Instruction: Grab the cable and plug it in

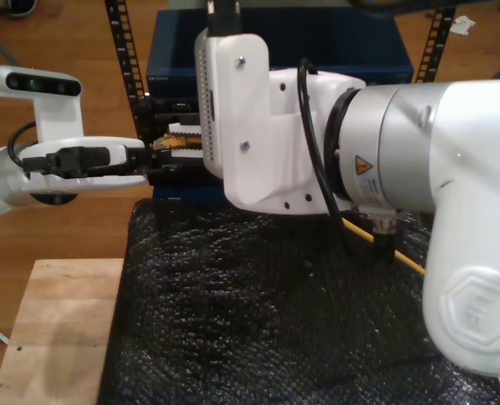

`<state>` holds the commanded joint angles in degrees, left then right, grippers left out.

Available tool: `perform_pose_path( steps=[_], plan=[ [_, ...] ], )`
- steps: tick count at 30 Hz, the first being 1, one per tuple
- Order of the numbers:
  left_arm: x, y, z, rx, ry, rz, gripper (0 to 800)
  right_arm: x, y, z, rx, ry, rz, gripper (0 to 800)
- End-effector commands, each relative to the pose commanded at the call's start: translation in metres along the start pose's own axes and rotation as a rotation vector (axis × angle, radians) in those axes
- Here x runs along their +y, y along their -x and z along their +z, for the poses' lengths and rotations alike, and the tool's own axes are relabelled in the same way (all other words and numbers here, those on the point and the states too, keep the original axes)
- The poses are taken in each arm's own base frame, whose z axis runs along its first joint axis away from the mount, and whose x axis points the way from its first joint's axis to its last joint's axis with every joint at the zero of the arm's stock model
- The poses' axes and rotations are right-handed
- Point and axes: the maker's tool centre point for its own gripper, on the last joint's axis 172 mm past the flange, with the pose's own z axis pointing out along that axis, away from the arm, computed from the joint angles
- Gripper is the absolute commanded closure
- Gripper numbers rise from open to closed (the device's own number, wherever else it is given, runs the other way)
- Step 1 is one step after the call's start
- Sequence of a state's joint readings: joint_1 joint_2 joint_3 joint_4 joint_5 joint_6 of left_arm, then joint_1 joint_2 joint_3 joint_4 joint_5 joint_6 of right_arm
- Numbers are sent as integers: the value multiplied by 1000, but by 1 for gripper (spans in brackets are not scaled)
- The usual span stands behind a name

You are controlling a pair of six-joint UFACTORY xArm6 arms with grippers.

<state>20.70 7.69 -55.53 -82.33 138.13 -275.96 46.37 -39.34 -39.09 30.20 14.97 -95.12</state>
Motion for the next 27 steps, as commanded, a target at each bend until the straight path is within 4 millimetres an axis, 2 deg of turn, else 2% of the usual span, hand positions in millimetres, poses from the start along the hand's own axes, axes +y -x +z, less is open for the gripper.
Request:
perform_pose_path(
  steps=[5, 12, 15, 20, 27],
  plan=[
    [-12, -3, -3, -5, -68, 11, 5, 4, 4, 6, -11, -3, 43, 800],
    [-9, -10, -5, -17, -123, 50, 5, 33, 65, -3, -120, 57, 148, 800],
    [-6, -15, -17, -14, -161, 68, 5, 41, 78, -8, -143, 76, 170, 800],
    [-2, -11, -34, -63, -240, 68, 5, 43, 99, -9, -179, 83, 194, 800],
    [-12, -4, -47, -182, -374, 98, 3, 46, 136, -19, -242, 105, 258, 800]
  ],
)
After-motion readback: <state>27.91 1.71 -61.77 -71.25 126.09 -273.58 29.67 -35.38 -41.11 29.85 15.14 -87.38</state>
